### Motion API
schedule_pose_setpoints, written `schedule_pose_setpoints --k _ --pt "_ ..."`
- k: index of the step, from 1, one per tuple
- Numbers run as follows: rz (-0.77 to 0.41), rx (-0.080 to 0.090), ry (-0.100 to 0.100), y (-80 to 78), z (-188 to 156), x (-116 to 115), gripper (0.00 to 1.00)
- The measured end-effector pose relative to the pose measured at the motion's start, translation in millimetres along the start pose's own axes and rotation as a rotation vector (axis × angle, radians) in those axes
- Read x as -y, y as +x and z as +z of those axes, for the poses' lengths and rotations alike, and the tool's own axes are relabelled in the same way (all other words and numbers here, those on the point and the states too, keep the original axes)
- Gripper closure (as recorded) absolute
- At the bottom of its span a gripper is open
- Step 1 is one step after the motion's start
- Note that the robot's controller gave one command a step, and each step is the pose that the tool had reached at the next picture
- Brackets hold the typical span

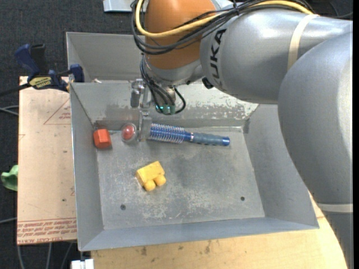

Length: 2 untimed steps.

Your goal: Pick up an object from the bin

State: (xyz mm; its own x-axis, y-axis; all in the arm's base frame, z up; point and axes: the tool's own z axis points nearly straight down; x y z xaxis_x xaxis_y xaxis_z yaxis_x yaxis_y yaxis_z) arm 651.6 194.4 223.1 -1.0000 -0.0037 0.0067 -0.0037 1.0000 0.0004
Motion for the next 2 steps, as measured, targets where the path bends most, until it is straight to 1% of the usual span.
schedule_pose_setpoints --k 1,2 --pt "0.191 0.003 0.001 57.3 37 56 0.0" --pt "0.099 0.008 0.0 53.8 40 81 0.0"
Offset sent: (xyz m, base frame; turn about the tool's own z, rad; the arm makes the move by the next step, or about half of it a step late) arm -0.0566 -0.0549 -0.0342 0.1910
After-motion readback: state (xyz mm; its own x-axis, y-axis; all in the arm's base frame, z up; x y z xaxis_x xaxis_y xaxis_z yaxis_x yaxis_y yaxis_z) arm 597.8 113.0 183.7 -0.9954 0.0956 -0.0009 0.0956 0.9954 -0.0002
